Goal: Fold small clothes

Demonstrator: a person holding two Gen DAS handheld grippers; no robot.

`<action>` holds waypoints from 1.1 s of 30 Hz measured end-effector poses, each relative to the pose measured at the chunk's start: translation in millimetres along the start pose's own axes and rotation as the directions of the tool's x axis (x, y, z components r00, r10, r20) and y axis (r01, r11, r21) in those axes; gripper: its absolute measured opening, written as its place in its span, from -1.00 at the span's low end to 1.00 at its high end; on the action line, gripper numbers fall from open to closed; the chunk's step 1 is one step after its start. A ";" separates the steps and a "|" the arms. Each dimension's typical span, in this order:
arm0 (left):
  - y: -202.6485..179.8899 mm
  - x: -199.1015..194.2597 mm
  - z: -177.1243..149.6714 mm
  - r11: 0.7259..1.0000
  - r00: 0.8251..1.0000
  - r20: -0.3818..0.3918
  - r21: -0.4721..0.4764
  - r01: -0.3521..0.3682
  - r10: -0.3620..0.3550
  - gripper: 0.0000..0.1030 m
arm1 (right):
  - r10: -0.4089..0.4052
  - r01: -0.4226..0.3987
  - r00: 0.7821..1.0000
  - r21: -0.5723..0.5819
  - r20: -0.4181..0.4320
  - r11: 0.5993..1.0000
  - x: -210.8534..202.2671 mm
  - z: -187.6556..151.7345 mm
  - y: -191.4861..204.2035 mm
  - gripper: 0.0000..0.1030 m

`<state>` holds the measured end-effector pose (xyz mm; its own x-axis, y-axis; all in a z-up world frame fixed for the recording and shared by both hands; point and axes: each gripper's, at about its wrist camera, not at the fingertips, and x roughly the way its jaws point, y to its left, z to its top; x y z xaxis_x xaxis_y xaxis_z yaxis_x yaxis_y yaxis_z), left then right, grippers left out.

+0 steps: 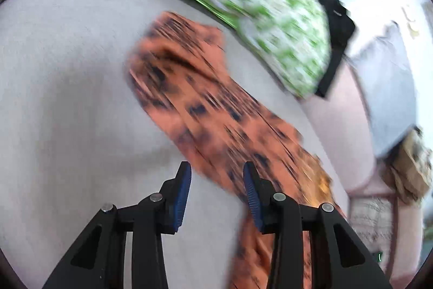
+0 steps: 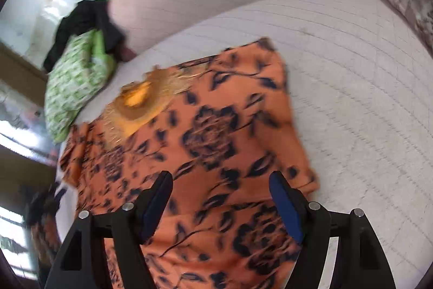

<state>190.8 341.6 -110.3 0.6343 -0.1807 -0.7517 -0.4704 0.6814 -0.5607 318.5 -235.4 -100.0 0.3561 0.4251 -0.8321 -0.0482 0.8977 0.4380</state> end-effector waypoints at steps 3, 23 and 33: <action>-3.8 8.5 22.6 0.985 0.990 0.016 0.100 -0.141 0.140 -0.21 | -0.045 0.045 0.999 -0.014 -0.026 0.999 7.9 -18.8 4.5 0.51; -22.3 35.6 88.2 0.808 0.878 0.163 0.345 -0.477 0.449 -1.00 | -0.024 0.026 0.999 -0.050 0.032 0.998 28.8 -39.3 9.5 0.59; -30.6 51.3 73.9 0.677 0.820 0.243 0.470 -0.567 0.518 -0.77 | -0.006 0.007 0.999 -0.033 0.039 0.999 25.0 -40.4 4.6 0.64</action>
<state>283.0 363.9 -106.1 0.4262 0.3771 -0.8223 -0.3897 0.8968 0.2094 289.5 -216.0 -132.5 0.3928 0.4152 -0.8205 -0.0763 0.9039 0.4209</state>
